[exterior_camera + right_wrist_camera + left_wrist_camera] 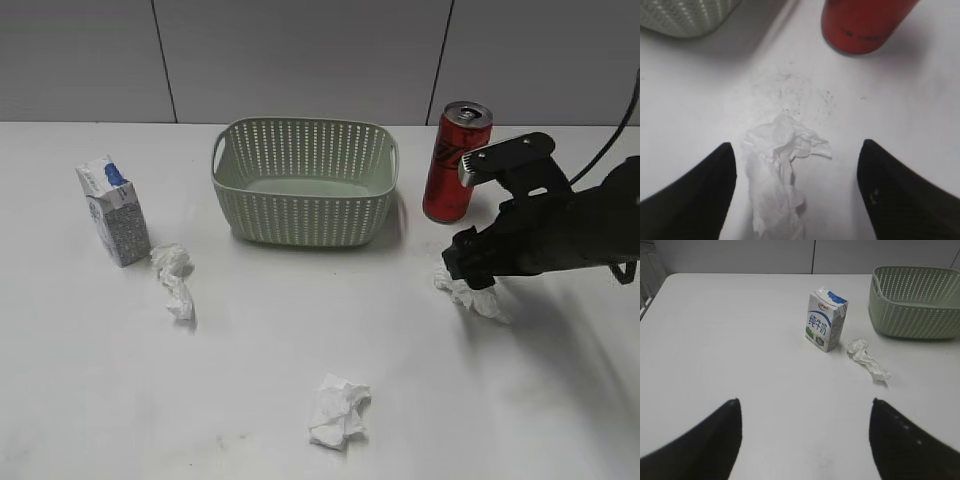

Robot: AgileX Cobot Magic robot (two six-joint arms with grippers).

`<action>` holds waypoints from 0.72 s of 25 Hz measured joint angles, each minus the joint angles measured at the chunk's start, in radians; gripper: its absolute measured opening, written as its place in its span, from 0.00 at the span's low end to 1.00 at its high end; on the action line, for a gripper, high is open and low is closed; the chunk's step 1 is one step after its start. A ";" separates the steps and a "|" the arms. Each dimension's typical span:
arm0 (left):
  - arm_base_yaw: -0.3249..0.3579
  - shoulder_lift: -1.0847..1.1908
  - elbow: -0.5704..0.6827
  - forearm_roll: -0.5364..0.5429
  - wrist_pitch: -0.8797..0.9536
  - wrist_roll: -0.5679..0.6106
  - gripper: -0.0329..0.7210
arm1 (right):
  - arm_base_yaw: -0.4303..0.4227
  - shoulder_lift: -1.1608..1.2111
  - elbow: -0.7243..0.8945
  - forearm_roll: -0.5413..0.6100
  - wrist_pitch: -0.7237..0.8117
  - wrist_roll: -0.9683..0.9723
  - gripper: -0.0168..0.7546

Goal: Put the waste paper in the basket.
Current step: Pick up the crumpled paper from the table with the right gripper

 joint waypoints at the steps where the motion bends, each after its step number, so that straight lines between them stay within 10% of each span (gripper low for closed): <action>1: 0.000 0.000 0.000 0.000 0.000 0.000 0.82 | 0.000 0.009 0.000 0.004 -0.003 0.010 0.76; 18: 0.000 0.000 0.000 0.000 0.000 0.000 0.82 | 0.000 0.109 -0.001 0.012 0.002 0.035 0.76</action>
